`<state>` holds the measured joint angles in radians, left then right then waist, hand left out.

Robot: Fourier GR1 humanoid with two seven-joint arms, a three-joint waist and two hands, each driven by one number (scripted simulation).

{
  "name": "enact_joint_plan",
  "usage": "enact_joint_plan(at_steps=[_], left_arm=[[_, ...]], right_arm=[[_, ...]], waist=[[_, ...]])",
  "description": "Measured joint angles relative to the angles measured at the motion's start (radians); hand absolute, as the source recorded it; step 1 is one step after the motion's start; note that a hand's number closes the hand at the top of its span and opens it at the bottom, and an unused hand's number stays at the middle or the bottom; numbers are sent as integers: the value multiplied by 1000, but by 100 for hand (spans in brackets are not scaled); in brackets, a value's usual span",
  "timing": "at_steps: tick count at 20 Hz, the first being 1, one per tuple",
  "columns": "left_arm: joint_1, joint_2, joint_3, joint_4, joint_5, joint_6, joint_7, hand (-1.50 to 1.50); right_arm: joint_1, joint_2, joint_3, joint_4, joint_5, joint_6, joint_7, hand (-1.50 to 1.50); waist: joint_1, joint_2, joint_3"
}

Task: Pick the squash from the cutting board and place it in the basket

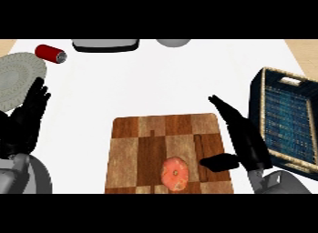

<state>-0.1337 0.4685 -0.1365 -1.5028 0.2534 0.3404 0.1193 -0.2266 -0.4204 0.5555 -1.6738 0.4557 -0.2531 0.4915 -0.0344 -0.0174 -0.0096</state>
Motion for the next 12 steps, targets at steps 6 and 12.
enact_joint_plan(at_steps=[6,12], left_arm=[[-8,-12,5,22,-1,-11,-12,0],[-41,-30,28,42,-17,-46,-13,0]], right_arm=[[-13,-97,28,-270,-104,291,324,-150],[0,-77,-18,-467,-179,403,515,-150]], waist=[[3,5,4],[23,13,8]])
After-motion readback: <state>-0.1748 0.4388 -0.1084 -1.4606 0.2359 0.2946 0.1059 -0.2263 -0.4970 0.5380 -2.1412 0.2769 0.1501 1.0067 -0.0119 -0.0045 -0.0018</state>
